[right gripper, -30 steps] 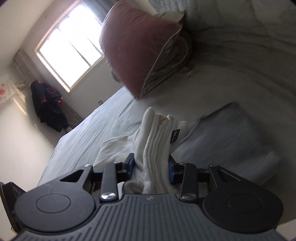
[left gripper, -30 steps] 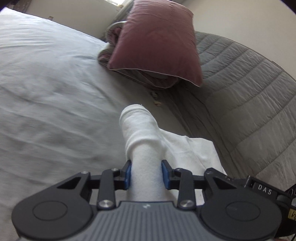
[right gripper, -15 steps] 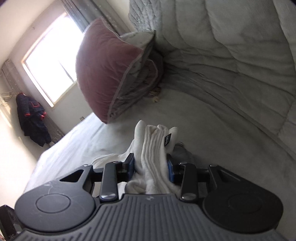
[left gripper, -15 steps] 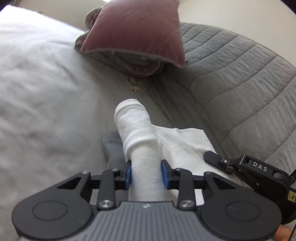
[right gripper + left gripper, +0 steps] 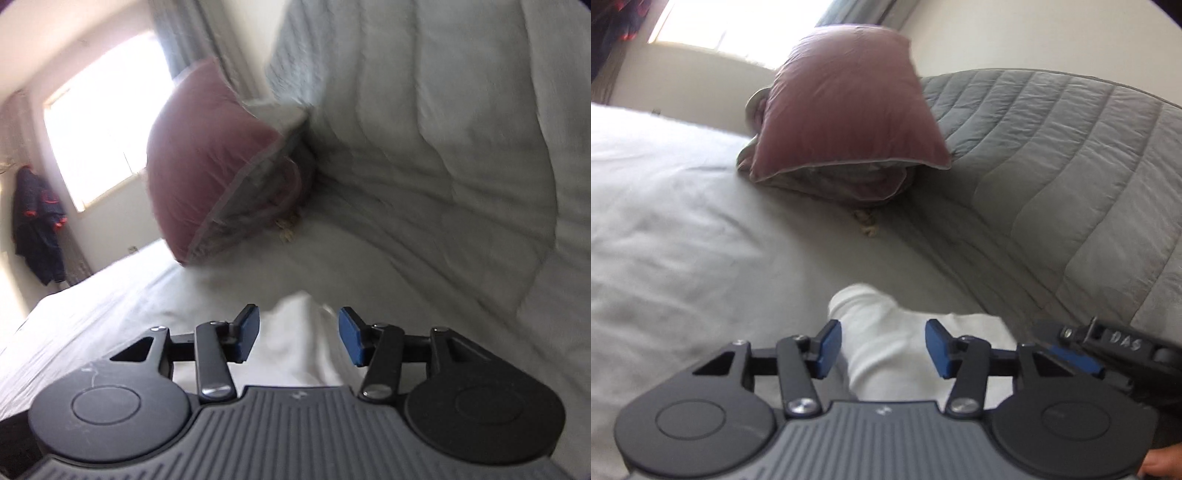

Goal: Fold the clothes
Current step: 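Carry the shirt bundle with both grippers onto the grey folded cloth, then open both grippers and withdraw from the stacked shirt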

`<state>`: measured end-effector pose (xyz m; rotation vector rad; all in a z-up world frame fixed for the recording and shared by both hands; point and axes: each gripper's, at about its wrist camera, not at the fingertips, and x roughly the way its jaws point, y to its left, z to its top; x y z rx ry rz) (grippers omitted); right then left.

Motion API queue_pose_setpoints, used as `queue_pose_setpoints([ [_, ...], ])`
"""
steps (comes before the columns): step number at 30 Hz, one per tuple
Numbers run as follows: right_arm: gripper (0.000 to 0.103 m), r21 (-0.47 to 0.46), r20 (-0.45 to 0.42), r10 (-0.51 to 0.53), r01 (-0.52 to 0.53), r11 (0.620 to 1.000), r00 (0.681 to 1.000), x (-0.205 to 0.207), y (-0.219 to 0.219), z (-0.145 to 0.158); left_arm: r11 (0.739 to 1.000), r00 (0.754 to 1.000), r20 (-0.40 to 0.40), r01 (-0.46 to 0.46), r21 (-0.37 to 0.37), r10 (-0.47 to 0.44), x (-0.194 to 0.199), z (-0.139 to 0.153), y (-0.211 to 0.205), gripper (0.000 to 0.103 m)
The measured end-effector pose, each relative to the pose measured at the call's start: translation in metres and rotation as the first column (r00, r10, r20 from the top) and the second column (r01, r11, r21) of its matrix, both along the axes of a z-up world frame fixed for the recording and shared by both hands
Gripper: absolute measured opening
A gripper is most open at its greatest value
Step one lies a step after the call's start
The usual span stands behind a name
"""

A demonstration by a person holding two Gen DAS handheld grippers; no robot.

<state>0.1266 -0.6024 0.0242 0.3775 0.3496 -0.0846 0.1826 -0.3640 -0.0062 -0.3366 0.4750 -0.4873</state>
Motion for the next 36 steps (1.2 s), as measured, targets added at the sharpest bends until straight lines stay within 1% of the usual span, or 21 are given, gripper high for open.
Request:
queue_pose_setpoints([
  [2,0.037,-0.036,0.006,0.029,-0.029,0.999,1.000,0.000,0.009,0.002,0.999,0.999,-0.018,0.033,0.014,-0.033,0.004,-0.003,-0.006,0.039],
  [3,0.035,-0.054,0.001,0.041,-0.041,0.998,0.999,0.000,0.013,0.002,0.999,0.999,-0.028,0.038,0.029,-0.037,0.005,-0.005,-0.010,0.037],
  [4,0.035,-0.073,-0.014,0.043,-0.044,0.996,0.999,0.002,0.017,-0.002,0.998,0.998,-0.036,0.043,0.048,-0.042,0.007,-0.008,-0.014,0.037],
  [7,0.032,-0.105,-0.089,0.030,-0.039,0.994,0.996,0.007,0.019,-0.019,0.988,0.997,-0.055,0.068,0.142,-0.061,0.011,-0.016,-0.026,0.039],
  [9,0.032,-0.127,-0.130,0.014,-0.031,0.991,0.991,0.010,0.018,-0.031,0.980,0.997,-0.032,0.076,0.186,-0.072,0.009,-0.015,-0.026,0.040],
  [11,0.035,-0.130,-0.129,0.013,-0.030,0.991,0.992,0.006,0.019,-0.029,0.976,0.997,-0.028,0.081,0.204,-0.077,0.006,-0.008,-0.025,0.040],
  [13,0.038,-0.111,-0.111,0.014,-0.026,0.993,0.994,-0.002,0.020,-0.021,0.975,0.997,-0.038,0.080,0.206,-0.073,0.003,0.000,-0.021,0.042],
  [14,0.038,-0.111,-0.106,0.015,-0.026,0.993,0.994,-0.005,0.023,-0.016,0.976,0.997,-0.043,0.077,0.205,-0.069,-0.001,0.004,-0.020,0.047],
  [15,0.039,-0.111,-0.100,0.015,-0.026,0.993,0.995,-0.009,0.026,-0.012,0.977,0.997,-0.050,0.071,0.202,-0.062,-0.004,0.008,-0.017,0.055],
  [17,0.047,-0.132,-0.100,0.018,-0.031,0.991,0.995,-0.016,0.036,-0.002,0.978,0.997,-0.066,0.060,0.201,-0.047,-0.012,0.017,-0.012,0.063],
  [19,0.053,-0.150,-0.102,0.019,-0.035,0.988,0.995,-0.022,0.046,0.006,0.974,0.996,-0.085,0.057,0.220,-0.039,-0.020,0.026,-0.006,0.069],
  [20,0.058,-0.150,-0.103,0.020,-0.035,0.988,0.995,-0.027,0.051,0.011,0.971,0.995,-0.089,0.054,0.231,-0.034,-0.026,0.030,-0.003,0.072],
  [23,0.069,-0.157,-0.103,0.023,-0.039,0.987,0.994,-0.041,0.067,0.023,0.962,0.997,-0.078,0.040,0.269,-0.019,-0.045,0.045,0.011,0.083],
  [24,0.070,-0.159,-0.103,0.026,-0.043,0.986,0.994,-0.046,0.073,0.027,0.958,0.997,-0.070,0.035,0.283,-0.015,-0.052,0.049,0.016,0.088],
  [25,0.075,-0.161,-0.104,0.030,-0.046,0.986,0.994,-0.051,0.079,0.031,0.953,0.998,-0.068,0.034,0.301,-0.014,-0.058,0.054,0.021,0.091],
  [26,0.079,-0.160,-0.103,0.034,-0.050,0.986,0.994,-0.056,0.085,0.035,0.948,0.998,-0.067,0.035,0.317,-0.015,-0.064,0.059,0.027,0.097],
  [27,0.081,-0.160,-0.102,0.039,-0.055,0.986,0.994,-0.060,0.092,0.039,0.943,0.997,-0.073,0.042,0.330,-0.019,-0.070,0.062,0.033,0.102],
  [29,0.094,-0.164,-0.095,0.048,-0.063,0.985,0.994,-0.070,0.106,0.047,0.932,0.997,-0.081,0.047,0.360,-0.019,-0.082,0.070,0.045,0.102],
  [31,0.103,-0.172,-0.083,0.057,-0.070,0.983,0.995,-0.080,0.121,0.055,0.918,0.996,-0.088,0.040,0.395,-0.005,-0.093,0.076,0.057,0.102],
  [36,0.103,-0.165,-0.072,0.083,-0.094,0.982,0.994,-0.100,0.159,0.070,0.887,0.996,-0.068,-0.018,0.461,0.056,-0.123,0.087,0.094,0.102],
])
